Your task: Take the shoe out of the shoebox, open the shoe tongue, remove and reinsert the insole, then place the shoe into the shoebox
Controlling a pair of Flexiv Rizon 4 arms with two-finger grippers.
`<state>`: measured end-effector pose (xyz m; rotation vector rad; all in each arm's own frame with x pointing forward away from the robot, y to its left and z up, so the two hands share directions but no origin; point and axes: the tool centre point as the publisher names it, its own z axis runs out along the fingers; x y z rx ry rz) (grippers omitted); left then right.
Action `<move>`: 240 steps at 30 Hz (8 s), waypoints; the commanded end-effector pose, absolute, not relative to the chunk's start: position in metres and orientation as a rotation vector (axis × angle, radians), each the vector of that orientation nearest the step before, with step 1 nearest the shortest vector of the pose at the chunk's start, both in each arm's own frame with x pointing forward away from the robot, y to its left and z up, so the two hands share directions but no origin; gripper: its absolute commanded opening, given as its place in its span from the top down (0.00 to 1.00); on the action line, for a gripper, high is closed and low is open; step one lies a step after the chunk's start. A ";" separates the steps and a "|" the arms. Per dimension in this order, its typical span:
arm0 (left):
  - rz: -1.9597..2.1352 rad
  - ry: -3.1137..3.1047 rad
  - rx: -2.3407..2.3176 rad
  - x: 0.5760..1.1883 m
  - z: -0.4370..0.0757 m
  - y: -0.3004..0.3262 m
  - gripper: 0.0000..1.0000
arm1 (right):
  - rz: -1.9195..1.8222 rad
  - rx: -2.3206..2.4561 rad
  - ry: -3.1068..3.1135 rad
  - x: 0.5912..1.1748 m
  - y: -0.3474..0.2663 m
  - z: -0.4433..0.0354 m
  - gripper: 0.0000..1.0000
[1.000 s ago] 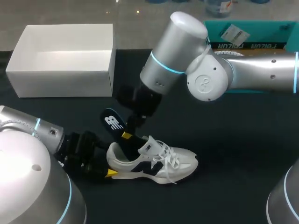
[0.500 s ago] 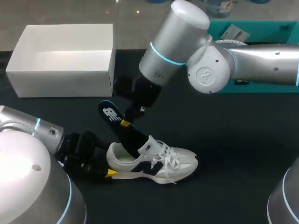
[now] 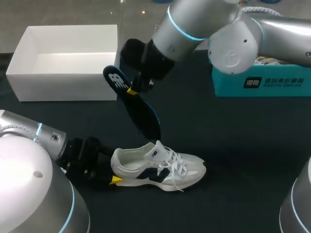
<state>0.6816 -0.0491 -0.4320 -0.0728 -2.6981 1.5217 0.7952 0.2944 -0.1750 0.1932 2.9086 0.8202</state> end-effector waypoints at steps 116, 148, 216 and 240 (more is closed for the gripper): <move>1.284 -2.908 -0.276 0.695 -0.409 0.004 0.00 | 1.326 0.288 2.908 0.725 0.238 -0.013 1.00; 0.746 -3.088 -0.485 0.662 -0.298 0.052 0.00 | 1.326 0.288 2.908 0.725 0.238 -0.013 1.00; 0.651 -3.079 -0.430 0.710 -0.343 -0.124 0.00 | 1.271 0.318 2.901 0.716 0.220 0.019 1.00; 0.523 -3.020 -0.425 0.716 -0.395 -0.114 1.00 | 1.271 0.318 2.901 0.716 0.220 0.019 1.00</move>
